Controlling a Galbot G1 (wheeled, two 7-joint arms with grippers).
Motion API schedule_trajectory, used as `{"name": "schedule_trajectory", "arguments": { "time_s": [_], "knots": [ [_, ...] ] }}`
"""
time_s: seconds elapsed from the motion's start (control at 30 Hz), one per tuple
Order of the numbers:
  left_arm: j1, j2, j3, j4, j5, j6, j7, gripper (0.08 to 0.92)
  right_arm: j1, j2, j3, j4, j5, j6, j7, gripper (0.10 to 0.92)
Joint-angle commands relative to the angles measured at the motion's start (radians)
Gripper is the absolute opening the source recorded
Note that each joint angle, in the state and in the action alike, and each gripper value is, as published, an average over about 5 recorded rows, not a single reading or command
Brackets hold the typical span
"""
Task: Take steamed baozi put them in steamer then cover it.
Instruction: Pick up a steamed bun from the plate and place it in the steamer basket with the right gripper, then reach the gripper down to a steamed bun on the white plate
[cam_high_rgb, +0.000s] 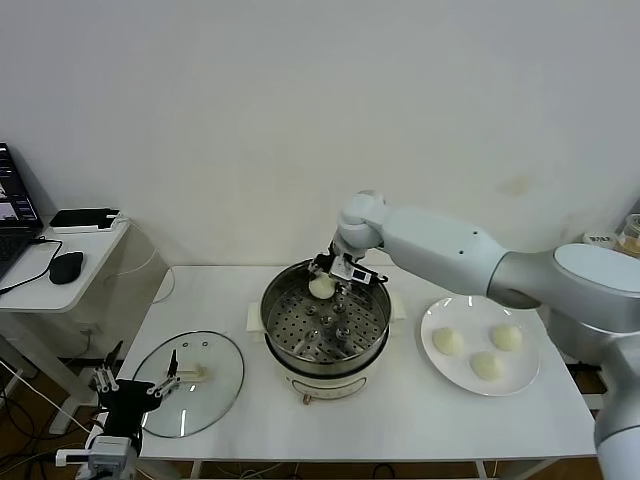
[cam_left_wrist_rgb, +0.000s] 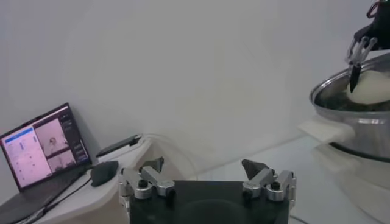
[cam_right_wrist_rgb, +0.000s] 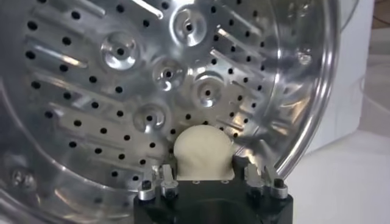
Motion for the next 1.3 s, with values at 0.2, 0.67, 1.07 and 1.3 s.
{"name": "schedule_trajectory", "arguments": {
  "time_s": [0.2,0.67,1.07,1.3],
  "knots": [
    [-0.002,0.006,0.001,-0.009,0.000,0.005,0.003,0.823,0.100,-0.065,-0.047,0.147,0.298,-0.166,-0.105,0.817],
    [-0.021,0.056,0.007,-0.024,-0.031,0.027,0.012,0.823,0.312,-0.512,-0.084,0.511,0.528,-0.692,-0.242,0.823],
    [-0.045,0.102,0.047,-0.006,-0.030,0.031,0.013,0.823,0.097,-0.870,-0.005,0.534,0.458,-0.711,-0.251,0.823],
    [-0.054,0.102,0.041,-0.010,-0.031,0.035,0.016,0.823,-0.172,-0.847,0.224,0.466,0.371,-0.699,-0.258,0.823]
  ]
}}
